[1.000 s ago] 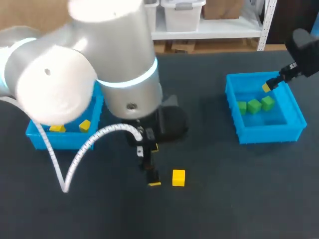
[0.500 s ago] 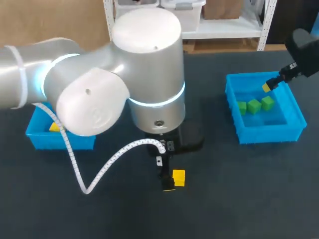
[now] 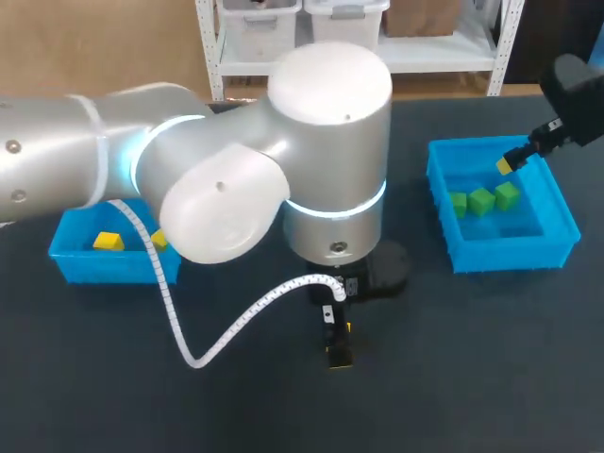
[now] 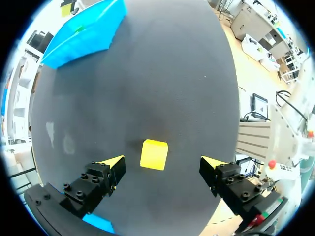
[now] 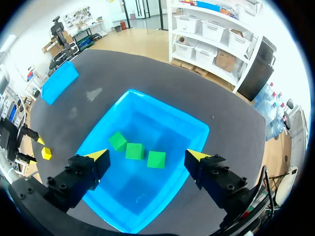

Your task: Put the green cubes in the right bin and the yellow cubes in the left bin.

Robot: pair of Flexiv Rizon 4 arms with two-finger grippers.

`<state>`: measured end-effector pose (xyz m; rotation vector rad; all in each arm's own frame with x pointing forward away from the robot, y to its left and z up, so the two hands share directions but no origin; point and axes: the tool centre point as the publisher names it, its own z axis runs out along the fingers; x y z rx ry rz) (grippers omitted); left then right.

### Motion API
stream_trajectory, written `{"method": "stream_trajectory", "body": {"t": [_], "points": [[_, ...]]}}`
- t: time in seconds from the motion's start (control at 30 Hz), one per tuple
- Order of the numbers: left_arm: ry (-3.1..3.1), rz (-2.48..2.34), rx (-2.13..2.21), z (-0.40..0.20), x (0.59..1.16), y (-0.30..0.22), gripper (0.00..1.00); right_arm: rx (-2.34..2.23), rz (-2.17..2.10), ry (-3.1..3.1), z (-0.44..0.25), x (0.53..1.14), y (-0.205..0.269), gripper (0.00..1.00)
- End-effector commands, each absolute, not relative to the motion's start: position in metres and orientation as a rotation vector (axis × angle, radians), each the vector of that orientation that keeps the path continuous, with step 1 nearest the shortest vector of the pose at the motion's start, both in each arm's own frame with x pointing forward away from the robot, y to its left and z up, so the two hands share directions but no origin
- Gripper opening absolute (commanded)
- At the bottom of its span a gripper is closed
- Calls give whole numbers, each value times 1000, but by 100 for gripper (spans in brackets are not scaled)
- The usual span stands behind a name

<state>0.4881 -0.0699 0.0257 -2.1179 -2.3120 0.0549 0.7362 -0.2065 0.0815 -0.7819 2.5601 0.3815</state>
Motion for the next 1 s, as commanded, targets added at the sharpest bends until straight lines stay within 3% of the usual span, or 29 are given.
{"method": "stream_trajectory", "body": {"t": [0.03, 0.4, 0.43, 0.47, 0.5, 0.53, 1.0], "points": [[-2302, 31, -2102, 17, 492, -76, 100, -781, 381, 2558, 81, 735, -207, 100], [-2305, -35, -2076, -3, 497, -72, 100, -781, 381, 2558, 81, 735, -207, 100], [-2317, -23, -2054, -5, 497, -72, 93, -781, 381, 2558, 81, 735, -207, 100], [-2324, -19, -2053, -6, 497, -72, 38, -781, 381, 2558, 81, 735, -207, 100], [-2326, -19, -2053, -6, 497, -72, 8, -781, 381, 2558, 81, 735, -207, 100], [-2327, -19, -2052, -7, 497, -71, 0, -781, 381, 2558, 81, 735, -207, 100], [-2402, 2, -2017, 0, 509, -55, 0, -781, 381, 2558, 81, 735, -207, 100]]}}
